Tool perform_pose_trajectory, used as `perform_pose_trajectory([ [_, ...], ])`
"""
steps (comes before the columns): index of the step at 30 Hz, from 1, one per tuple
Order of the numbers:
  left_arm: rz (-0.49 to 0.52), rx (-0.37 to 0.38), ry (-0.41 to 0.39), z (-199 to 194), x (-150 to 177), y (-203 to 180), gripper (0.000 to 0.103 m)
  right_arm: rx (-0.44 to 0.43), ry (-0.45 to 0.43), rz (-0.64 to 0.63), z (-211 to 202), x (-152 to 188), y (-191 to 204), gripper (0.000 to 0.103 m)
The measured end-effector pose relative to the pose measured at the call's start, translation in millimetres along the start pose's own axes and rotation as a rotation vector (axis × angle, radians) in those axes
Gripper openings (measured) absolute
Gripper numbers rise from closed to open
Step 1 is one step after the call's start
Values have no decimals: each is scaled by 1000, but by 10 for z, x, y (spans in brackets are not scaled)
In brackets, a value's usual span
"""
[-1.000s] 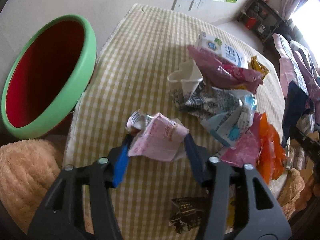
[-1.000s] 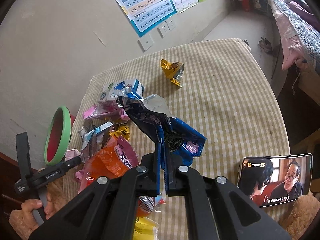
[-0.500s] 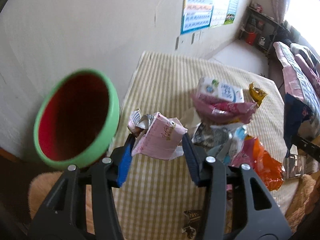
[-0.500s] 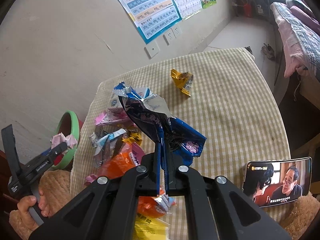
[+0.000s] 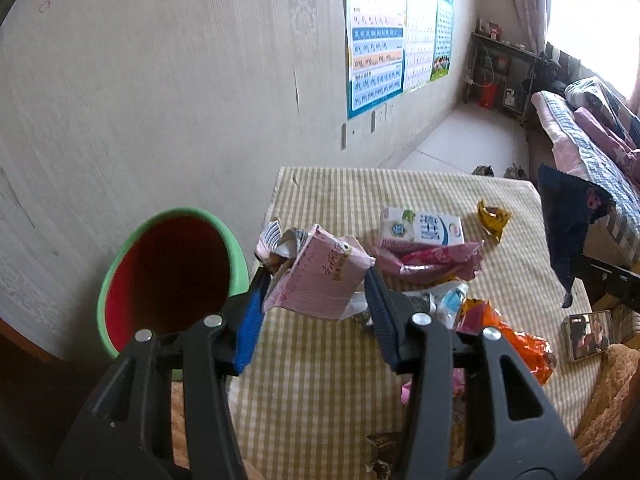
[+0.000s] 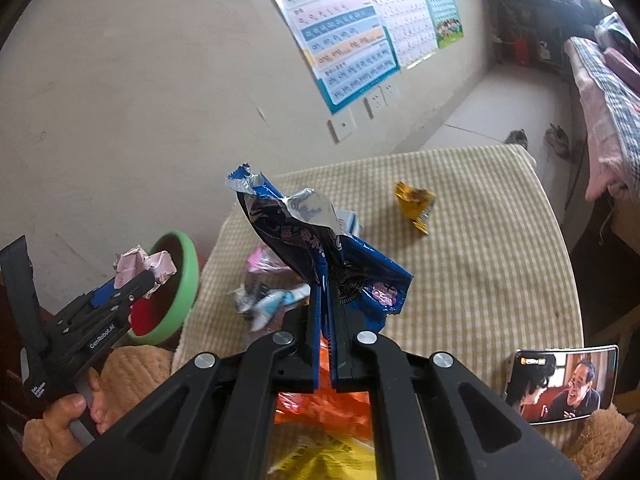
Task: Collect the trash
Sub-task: 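Carry both held wrappers over the red bin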
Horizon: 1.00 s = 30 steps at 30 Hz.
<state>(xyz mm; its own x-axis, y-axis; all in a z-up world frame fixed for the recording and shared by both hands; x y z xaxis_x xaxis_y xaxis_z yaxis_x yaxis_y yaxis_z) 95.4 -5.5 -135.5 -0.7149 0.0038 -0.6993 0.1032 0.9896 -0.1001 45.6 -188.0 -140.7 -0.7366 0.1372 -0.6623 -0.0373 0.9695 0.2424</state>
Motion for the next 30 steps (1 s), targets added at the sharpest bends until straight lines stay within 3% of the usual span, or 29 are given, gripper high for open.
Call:
perform_pose_trajectory([
  [10,-29,-11,-40,-106,-120,169,47,-31,-11,-62,7,-155,327,3],
  [30,-131,-33,-38,-65,-137,691,47,-75,37,-153,303,-219,935,4],
])
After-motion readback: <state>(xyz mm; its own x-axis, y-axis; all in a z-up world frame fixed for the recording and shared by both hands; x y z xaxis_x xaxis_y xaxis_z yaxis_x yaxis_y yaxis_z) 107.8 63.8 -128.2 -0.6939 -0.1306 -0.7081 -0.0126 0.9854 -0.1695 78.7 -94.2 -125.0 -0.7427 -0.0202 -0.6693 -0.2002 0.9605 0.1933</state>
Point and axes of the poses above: each gripper's, at about its wrist camera, not at the fingertips, and z roughly the way its jaws point, y to its left, x to its underside, the point moved 9 cm from there along z, roughly the way its jaws point, and after that the axes turned 14 degrees about -z, right-handed, at the moved point
